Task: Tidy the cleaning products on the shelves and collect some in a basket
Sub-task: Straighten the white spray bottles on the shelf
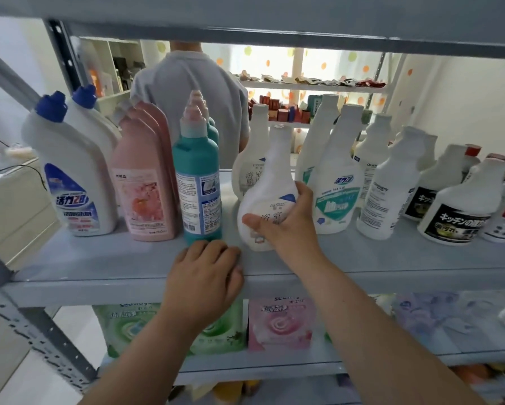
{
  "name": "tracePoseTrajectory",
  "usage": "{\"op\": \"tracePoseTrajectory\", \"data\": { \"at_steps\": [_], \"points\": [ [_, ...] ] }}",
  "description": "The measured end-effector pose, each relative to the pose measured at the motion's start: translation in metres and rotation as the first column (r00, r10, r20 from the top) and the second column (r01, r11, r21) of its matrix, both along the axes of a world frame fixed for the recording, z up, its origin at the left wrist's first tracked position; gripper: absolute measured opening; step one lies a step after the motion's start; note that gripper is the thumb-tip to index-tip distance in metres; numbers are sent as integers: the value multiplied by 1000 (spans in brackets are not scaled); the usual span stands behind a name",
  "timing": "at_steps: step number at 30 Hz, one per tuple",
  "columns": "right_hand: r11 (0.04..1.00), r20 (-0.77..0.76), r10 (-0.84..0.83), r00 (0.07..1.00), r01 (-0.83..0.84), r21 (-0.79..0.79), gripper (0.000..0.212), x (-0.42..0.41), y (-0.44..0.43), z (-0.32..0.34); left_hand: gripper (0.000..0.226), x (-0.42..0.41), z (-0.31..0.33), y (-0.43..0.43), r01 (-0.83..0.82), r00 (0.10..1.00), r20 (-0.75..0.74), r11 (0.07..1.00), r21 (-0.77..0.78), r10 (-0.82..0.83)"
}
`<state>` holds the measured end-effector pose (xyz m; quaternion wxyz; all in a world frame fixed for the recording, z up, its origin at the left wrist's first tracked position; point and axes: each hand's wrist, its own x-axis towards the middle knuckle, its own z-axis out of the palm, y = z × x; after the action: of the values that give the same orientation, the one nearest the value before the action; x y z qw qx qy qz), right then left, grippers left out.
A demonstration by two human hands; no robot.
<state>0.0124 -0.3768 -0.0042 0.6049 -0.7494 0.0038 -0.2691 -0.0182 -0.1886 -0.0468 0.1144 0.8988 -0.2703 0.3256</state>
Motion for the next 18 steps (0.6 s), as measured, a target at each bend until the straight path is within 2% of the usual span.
{"op": "tracePoseTrajectory", "data": {
  "at_steps": [7,18],
  "points": [
    [993,-66,-18,998,11,-115,101,30,-1,1,30,2,-7,0,22,997,68,1000,-4,-22],
    [990,-151,-59,987,38,-139,106,54,2,5,30,-2,-3,-2,-22,999,-38,1000,8,22]
  ]
}}
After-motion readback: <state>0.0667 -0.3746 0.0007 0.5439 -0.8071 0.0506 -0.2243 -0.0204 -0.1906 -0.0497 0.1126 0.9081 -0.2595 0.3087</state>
